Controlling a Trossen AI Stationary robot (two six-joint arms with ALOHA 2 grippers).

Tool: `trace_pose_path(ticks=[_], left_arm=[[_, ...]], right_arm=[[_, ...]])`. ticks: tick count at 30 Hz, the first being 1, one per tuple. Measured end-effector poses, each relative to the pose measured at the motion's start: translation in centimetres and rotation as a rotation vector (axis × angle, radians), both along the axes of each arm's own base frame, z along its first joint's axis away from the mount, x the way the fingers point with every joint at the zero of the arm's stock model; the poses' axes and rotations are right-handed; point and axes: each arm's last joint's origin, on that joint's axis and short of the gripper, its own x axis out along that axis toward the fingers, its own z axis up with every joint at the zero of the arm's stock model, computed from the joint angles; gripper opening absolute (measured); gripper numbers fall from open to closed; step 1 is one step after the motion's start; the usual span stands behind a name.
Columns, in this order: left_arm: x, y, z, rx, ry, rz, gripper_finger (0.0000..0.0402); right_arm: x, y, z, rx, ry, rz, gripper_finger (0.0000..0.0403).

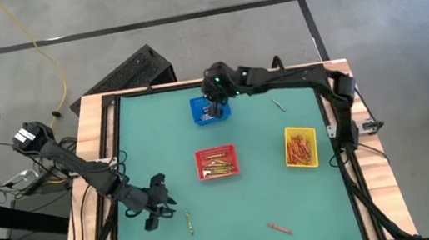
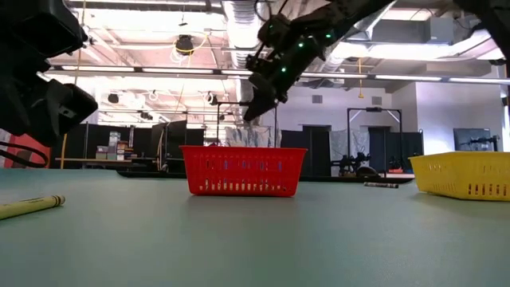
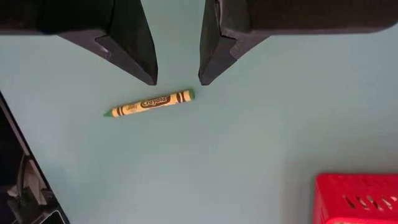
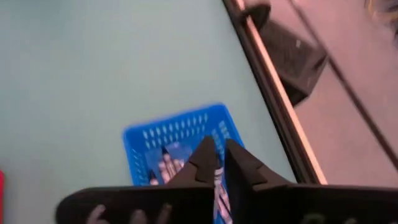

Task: Sort crayons
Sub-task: Put the black crayon into the blue bin, then put the orange crayon into the yellow bin

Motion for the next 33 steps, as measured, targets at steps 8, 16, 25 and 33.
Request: trace_pose_path(ticks=[8, 16, 25, 33], left_arm=[[-0.2, -0.2, 0.0, 0.027, -0.007, -0.039, 0.0107], [-0.3, -0.4, -0.1, 0.033, 0.005, -0.130, 0.0107], [-0.3, -0.5, 0.0, 0.134, -0.049, -0.247, 0.0107], [-0.3, -0.7, 0.2, 0.102, -0.064, -0.324, 0.0107]], right_arm=[[0.2, 0.6, 2.6, 0.092, 0.103, -0.021, 0.0110], [-3.7, 14.2, 7.2, 0.405, 0.296, 0.085, 0.0122], [-6.1, 35.6, 3.2, 0.332, 0.371, 0.116, 0.0121], [-8.3, 43.5, -3.6, 0.478, 0.406, -0.230, 0.0120]])
